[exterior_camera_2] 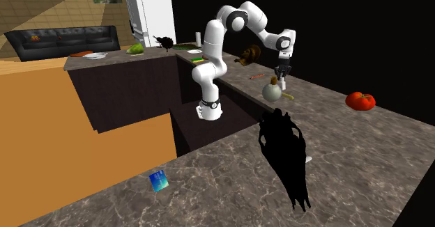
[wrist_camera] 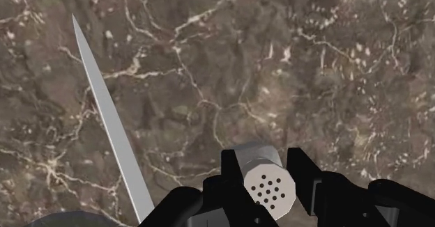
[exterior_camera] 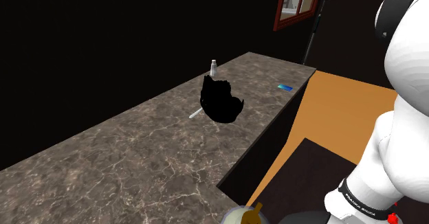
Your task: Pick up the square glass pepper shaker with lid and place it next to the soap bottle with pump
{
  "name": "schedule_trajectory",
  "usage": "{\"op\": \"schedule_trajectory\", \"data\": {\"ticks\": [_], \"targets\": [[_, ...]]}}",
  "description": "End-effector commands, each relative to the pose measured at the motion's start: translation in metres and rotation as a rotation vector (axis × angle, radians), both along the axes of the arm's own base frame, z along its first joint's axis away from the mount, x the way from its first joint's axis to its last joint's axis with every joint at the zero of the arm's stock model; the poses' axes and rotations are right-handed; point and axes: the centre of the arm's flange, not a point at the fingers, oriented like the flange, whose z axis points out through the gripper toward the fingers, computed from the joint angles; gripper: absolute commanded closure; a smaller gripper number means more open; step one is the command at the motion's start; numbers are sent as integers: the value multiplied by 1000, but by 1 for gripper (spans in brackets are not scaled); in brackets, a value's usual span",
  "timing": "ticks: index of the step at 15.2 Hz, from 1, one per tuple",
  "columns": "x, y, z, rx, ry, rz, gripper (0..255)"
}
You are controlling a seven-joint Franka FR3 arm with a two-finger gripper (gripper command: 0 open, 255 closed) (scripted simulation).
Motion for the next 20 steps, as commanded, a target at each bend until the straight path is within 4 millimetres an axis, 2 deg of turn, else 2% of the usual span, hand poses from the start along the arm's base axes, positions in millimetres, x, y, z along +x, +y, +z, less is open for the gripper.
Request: {"op": "schedule_trajectory", "data": {"ticks": [1,2,3,8,12,20], "targets": [[0,0,0,0,0,0,255],[0,0,0,0,0,0,255],[0,0,0,0,0,0,0],[0,0,0,0,0,0,0],[0,0,50,0,0,0,0],[0,0,50,0,0,0,0]]}}
